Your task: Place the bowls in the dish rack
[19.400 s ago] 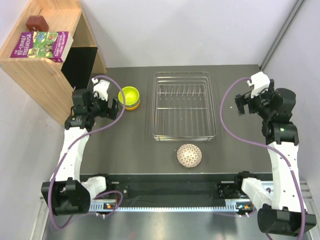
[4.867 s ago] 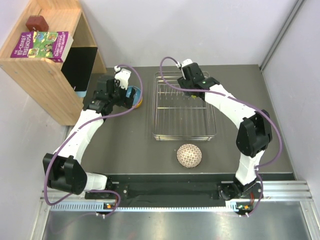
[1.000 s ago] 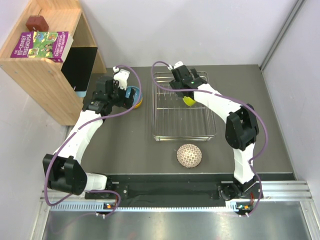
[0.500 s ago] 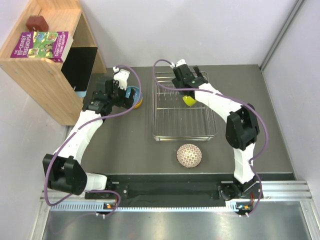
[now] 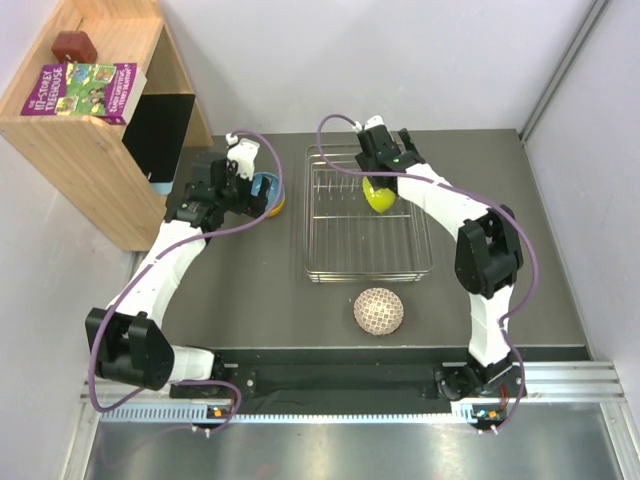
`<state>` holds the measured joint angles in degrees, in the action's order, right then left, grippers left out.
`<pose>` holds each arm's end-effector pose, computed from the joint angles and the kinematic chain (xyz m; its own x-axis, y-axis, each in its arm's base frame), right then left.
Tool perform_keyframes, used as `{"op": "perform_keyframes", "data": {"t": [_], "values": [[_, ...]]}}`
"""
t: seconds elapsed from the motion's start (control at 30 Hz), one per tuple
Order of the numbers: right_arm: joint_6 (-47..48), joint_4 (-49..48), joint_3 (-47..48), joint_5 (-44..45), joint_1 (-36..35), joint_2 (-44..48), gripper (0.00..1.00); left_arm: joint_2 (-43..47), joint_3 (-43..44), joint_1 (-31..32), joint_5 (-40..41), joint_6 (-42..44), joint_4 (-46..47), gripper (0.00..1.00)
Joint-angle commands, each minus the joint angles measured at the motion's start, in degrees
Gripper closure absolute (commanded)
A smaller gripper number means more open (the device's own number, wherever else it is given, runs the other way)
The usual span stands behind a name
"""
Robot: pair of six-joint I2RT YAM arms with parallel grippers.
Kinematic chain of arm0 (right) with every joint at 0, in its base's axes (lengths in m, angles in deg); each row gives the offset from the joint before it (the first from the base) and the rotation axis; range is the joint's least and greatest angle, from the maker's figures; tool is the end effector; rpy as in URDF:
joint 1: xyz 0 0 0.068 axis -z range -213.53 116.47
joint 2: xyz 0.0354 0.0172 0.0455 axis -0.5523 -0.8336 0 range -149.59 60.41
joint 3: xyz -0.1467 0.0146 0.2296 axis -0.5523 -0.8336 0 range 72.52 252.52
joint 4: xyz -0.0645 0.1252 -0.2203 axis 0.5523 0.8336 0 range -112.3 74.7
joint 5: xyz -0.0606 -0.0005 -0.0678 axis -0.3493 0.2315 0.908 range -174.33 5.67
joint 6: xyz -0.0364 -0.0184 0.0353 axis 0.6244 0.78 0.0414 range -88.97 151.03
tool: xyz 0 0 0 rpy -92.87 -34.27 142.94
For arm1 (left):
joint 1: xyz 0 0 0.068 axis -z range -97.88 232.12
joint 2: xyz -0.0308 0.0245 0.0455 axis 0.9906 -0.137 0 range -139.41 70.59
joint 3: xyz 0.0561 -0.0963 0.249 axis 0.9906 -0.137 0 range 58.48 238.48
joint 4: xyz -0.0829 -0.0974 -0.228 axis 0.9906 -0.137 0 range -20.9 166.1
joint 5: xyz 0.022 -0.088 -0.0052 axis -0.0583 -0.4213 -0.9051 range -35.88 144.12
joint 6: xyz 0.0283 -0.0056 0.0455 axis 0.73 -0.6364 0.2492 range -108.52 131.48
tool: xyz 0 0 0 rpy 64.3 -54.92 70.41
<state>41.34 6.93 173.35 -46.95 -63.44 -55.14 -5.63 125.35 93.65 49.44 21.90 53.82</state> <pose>0.4094 0.2105 0.2765 -0.5887 -0.5028 -0.6330 -0.1247 0.8302 -0.5434 0.2952 -0.0631 0.3319 -0.4570 0.2771 -0.8452 0.3557 0.9279 0.1119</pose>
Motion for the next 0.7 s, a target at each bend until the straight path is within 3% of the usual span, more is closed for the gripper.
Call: {"op": "perform_keyframes", "data": {"t": [0.0, 0.4, 0.67], "values": [[0.0, 1.0, -2.3, 0.5, 1.3, 1.6, 0.09, 1.5, 0.4, -0.4, -0.2, -0.5, 1.9, 0.01], [-0.4, 2.0, -2.0, -0.5, 1.9, 1.7, 0.10, 0.8, 1.1, -0.3, 0.7, -0.5, 2.0, 0.01], [0.1, 2.4, 2.4, -2.4, 1.9, 7.1, 0.09, -3.2, 3.6, -0.4, 8.1, 0.3, 3.1, 0.01]]}}
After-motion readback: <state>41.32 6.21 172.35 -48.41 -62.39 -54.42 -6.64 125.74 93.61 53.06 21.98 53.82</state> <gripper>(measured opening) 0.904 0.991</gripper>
